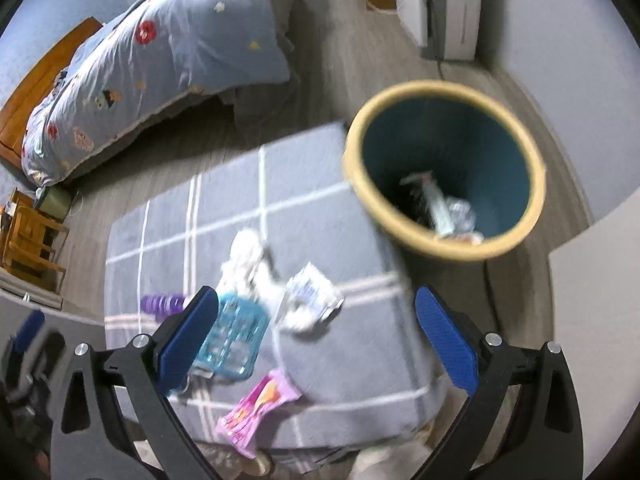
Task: Collect trash
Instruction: 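Move both tools back over the trash on the cushion, then grasp the pink snack wrapper with the right gripper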
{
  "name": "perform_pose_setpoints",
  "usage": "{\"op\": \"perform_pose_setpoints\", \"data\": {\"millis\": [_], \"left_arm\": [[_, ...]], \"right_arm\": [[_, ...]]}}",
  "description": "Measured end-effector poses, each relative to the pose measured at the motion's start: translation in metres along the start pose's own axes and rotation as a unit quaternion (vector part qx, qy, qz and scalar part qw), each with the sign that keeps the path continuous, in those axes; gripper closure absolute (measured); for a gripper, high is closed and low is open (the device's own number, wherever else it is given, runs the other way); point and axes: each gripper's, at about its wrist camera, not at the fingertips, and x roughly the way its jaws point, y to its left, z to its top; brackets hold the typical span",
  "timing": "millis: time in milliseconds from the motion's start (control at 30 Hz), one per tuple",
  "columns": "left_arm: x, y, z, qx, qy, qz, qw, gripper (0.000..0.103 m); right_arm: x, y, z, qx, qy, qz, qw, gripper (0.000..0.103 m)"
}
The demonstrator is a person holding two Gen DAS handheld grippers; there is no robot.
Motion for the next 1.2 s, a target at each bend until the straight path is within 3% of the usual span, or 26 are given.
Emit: {"op": "perform_pose_setpoints", "data": {"millis": [167, 433, 633, 767, 800, 833, 933, 1200], "left_arm": [[-0.004, 0.012, -0.004, -0.012, -0.004, 0.001, 0.9999, 0.011], [-0.009, 0.012, -0.006, -0.008, -0.009, -0.013, 0.9998, 0.011], [-0.01, 0.014, -0.005, -0.01, -0.011, -0.024, 0.9996, 0.011], [-0.008, 0.015, -0.006, -0.009, -0.006, -0.024, 0.9997, 0.011], [-0.007, 0.016, -0.007, -0.007, -0.004, -0.024, 0.9997, 0.011], [-0.005, 0.015, -0.008, -0.005, -0.002, -0.022, 0.9997, 0.011], [0.002, 0.017, -0.012, 0.002, 0.011, -0.012, 0.9999, 0.011], [0.018, 0.019, -0.02, 0.011, 0.036, 0.001, 0.9993, 0.011]], "right_arm": [[0.027, 0.023, -0.038, -0.005, 0.05, -0.003, 0.999, 0.006], [0.055, 0.041, -0.069, -0.041, 0.089, -0.041, 0.994, 0.01], [0.082, 0.043, -0.082, -0.041, 0.141, -0.031, 0.989, 0.038], [0.095, 0.033, -0.085, -0.004, 0.172, -0.011, 0.985, 0.062], [0.097, 0.031, -0.085, 0.001, 0.175, -0.009, 0.985, 0.074], [0.098, 0.031, -0.084, 0.002, 0.176, -0.008, 0.984, 0.081], [0.091, 0.032, -0.079, -0.005, 0.164, -0.004, 0.986, 0.083], [0.038, 0.063, -0.037, -0.106, 0.066, -0.035, 0.992, 0.088]]}}
